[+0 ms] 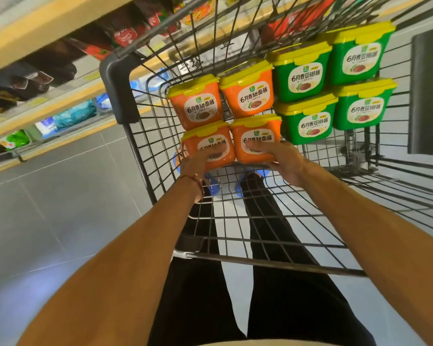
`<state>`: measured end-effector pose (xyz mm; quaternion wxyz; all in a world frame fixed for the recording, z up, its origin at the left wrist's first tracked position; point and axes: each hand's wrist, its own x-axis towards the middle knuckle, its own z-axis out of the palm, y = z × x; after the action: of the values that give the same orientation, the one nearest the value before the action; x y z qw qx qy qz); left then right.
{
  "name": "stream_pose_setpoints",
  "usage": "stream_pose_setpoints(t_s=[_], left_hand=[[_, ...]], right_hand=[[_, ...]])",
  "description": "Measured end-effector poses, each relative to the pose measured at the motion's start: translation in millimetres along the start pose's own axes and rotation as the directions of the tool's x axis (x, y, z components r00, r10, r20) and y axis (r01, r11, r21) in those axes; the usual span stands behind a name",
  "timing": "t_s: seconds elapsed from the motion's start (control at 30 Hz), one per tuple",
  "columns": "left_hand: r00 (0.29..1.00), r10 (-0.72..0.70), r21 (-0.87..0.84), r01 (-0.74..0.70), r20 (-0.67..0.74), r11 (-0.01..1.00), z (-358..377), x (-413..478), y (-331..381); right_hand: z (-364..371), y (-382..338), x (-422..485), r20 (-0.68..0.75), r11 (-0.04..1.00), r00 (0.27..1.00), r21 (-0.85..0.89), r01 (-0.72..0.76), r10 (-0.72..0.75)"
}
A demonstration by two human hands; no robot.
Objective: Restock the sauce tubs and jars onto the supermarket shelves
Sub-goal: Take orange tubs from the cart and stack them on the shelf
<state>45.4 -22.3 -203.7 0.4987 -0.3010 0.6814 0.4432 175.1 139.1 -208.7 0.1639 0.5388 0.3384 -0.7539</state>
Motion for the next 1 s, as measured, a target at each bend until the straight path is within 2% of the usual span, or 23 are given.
stream_pose_setpoints(t_s=[0.2,0.37,0.57,0.63,0.8,1.0], left_hand=[[0.997,0.005,0.005,-0.005,0.081,1.000,-0.2,-24.3,-1.2],[0.998,0.050,0.054,-0.052,0.048,0.997,-4.4,-70.8,7.6],[0.958,0.193,0.056,-0.209,0.211,0.976,-11.1,-127.8,27.4],[0.930,0.216,0.016,-0.231,0.299,0.973,-14.3,-145.6,32.7],[0.869,0.294,-0.062,-0.295,0.398,0.954,-27.3,-201.7,52.3],[0.795,0.458,-0.030,-0.487,0.399,0.873,-82.8,-245.3,72.3]], right_hand=[[-10.9,-3.8,-37.1,0.029,0.999,0.999,-0.026,-0.044,0.045],[-13.8,-16.2,-81.1,0.025,0.988,1.000,-0.155,-0.002,0.006],[-7.0,-33.9,-140.9,-0.076,0.974,0.974,-0.098,0.205,-0.212],[-4.4,-41.1,-161.8,-0.066,0.968,0.968,-0.090,0.235,-0.241],[8.7,-53.9,-211.8,-0.031,0.942,0.942,-0.063,0.331,-0.333],[60.5,-51.2,-271.5,-0.064,0.867,0.866,-0.101,0.488,-0.495]])
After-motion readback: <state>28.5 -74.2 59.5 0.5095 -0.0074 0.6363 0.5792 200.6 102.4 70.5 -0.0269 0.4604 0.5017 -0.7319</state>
